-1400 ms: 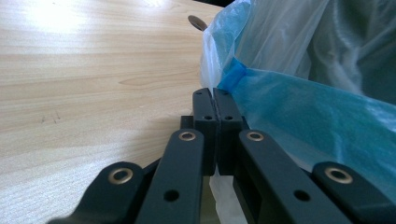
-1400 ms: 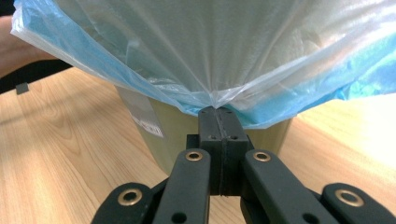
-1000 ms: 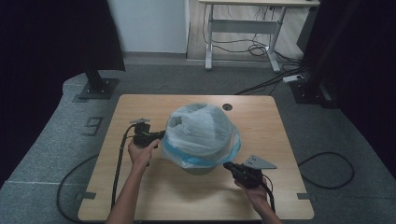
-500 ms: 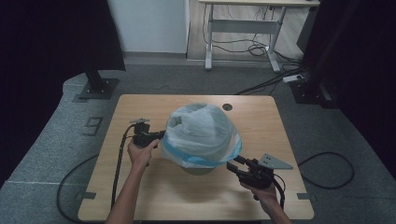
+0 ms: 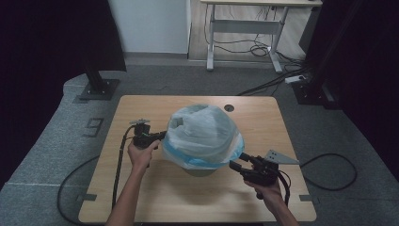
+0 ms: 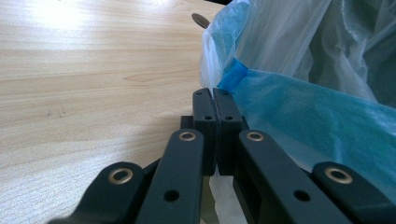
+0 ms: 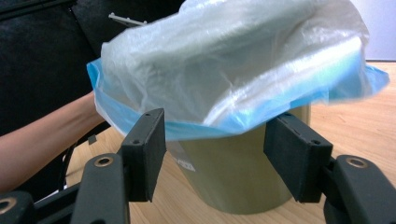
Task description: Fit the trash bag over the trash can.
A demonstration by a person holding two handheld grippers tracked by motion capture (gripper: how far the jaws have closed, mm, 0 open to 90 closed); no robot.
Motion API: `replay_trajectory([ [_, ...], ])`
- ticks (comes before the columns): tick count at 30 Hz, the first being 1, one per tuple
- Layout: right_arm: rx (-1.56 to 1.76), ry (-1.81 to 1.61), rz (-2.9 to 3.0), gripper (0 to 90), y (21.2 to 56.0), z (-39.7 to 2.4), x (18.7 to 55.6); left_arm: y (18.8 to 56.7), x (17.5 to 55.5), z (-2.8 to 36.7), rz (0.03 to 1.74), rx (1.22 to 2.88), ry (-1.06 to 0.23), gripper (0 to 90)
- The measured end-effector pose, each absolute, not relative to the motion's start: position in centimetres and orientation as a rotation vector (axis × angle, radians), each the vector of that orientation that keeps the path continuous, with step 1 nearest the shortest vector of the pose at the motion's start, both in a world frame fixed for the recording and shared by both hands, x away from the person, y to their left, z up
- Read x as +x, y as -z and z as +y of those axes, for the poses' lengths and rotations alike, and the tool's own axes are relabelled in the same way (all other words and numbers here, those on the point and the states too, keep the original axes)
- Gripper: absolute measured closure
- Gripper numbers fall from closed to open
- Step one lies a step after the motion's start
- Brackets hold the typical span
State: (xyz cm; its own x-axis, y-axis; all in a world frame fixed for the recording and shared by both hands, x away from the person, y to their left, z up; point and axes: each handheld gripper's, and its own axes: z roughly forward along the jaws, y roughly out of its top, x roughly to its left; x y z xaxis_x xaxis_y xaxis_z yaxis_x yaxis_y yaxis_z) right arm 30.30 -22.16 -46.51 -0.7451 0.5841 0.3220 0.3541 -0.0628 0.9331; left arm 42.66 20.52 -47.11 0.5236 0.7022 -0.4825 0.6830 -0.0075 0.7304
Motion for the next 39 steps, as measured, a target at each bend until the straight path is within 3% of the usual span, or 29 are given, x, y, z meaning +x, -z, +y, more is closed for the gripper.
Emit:
replay_trajectory([
  [2, 1.038, -1.905, 2.018, 39.0, 46.3, -21.9, 30.5, 47.1, 42.7, 20.5, 1.175, 1.71, -0.024, 89.8],
  [5, 1.077, -1.879, 2.007, 48.2, 46.0, -21.6, 30.9, 47.1, 42.6, 20.4, 1.174, 1.709, -0.024, 89.8],
  [8, 1.086, -1.837, 2.005, 66.2, 46.0, -21.1, 31.1, 47.1, 42.6, 20.4, 1.169, 1.717, -0.027, 89.8],
  [13, 1.043, -1.726, 2.018, 86.9, 46.1, -20.4, 31.0, 47.0, 42.5, 20.4, 1.167, 1.718, -0.032, 89.8],
  [21, 1.017, -1.581, 2.068, 88.7, 47.2, -19.8, 31.0, 47.1, 42.3, 20.4, 1.168, 1.714, -0.032, 89.8],
  [39, 1.044, -1.168, 2.248, 88.8, 53.3, -19.0, 33.4, 49.2, 42.6, 20.0, 1.202, 1.778, -0.015, 89.8],
])
